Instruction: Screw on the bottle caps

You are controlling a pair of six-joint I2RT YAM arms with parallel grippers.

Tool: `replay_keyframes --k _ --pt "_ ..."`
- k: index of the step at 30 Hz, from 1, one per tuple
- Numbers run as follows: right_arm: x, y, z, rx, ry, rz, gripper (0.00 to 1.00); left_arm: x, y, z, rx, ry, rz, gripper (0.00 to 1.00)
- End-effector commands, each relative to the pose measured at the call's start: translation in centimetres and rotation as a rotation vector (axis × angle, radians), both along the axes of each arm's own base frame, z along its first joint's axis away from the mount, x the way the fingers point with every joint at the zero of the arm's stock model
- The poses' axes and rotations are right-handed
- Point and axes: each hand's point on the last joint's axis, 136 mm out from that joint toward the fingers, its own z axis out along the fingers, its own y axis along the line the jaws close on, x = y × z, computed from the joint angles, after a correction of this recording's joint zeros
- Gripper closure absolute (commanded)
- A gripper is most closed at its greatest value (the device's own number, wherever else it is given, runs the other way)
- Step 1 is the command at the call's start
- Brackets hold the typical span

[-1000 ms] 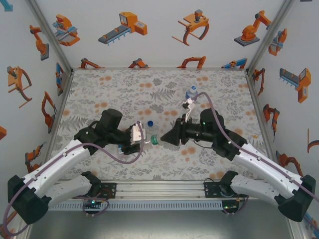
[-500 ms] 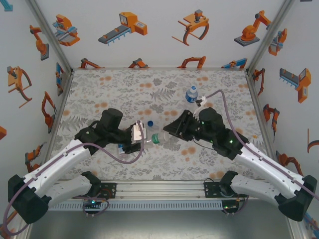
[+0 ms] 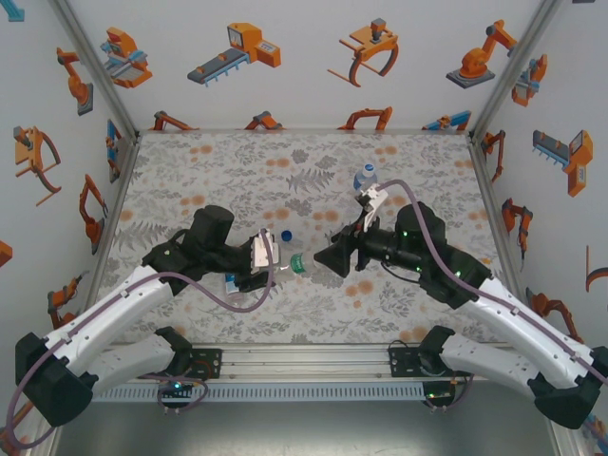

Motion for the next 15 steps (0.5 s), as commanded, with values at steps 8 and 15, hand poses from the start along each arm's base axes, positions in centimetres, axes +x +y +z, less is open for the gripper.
replay_keyframes --k 8,15 --pt "3.1 1.8 -3.2 0.084 0.312 -0.156 0.39 2.0 -0.4 0.9 0.012 -0.03 0.078 1.0" --pt "4.1 3.7 -6.4 0.169 0.638 -0.23 0.45 3.3 -0.2 0.6 0.032 -0.033 0.145 1.0"
